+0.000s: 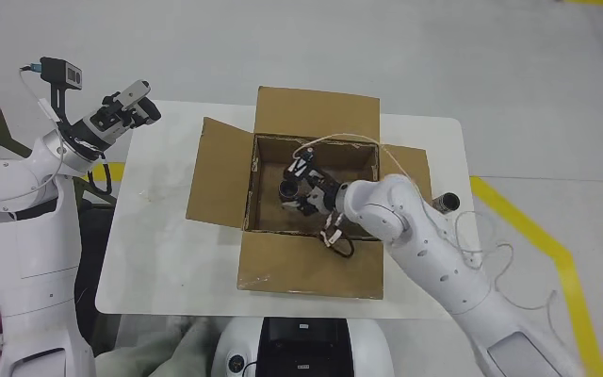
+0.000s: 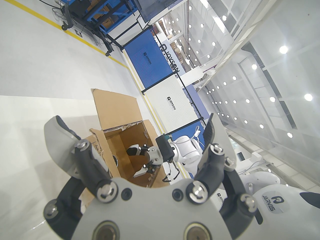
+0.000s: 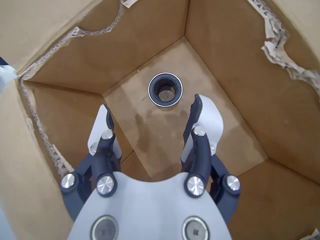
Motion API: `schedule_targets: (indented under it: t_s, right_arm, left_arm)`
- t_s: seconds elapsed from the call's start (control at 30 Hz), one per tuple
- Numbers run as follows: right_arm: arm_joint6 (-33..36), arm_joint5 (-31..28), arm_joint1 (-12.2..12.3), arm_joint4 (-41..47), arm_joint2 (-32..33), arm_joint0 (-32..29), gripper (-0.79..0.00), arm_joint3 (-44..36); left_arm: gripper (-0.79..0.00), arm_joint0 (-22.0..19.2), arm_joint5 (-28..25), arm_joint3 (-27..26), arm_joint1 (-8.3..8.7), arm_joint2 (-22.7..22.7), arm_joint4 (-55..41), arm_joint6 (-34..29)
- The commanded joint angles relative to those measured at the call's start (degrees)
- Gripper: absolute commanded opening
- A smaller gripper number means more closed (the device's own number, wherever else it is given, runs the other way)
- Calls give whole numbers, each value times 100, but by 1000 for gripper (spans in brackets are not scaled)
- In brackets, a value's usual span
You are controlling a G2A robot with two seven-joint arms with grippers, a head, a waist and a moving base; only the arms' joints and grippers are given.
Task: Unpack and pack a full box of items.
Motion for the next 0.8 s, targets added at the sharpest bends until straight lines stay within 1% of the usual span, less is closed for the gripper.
schedule_targets:
  t_s: [0.0,0.07,0.13,0.2,0.3,0.33,0.43,0.77]
  right_arm:
    - [-4,22,-38,4,-88,105,-172,152]
    - [-11,35,-81,-27,-192,208,-160,292]
    - [-37,61,-120,-89,-282,293,-99,415]
    - [-71,71,-151,-174,-350,370,-68,536]
    - [-156,60,-199,-207,-435,451,-74,722]
    - [-187,62,-218,-209,-466,476,-89,780]
    - [-218,17,-281,-230,-599,566,-102,951]
    - [-425,-16,-502,-292,-929,869,-74,1662]
  left_arm:
    - [0,0,0,0,0,0,0,0]
    - [0,0,0,0,0,0,0,0]
    - [0,0,0,0,0,0,0,0]
    - [0,0,0,0,0,0,0,0]
    - [0,0,0,0,0,0,0,0]
    - [0,0,0,0,0,0,0,0]
    - [0,0,0,0,0,0,0,0]
    - [0,0,0,0,0,0,0,0]
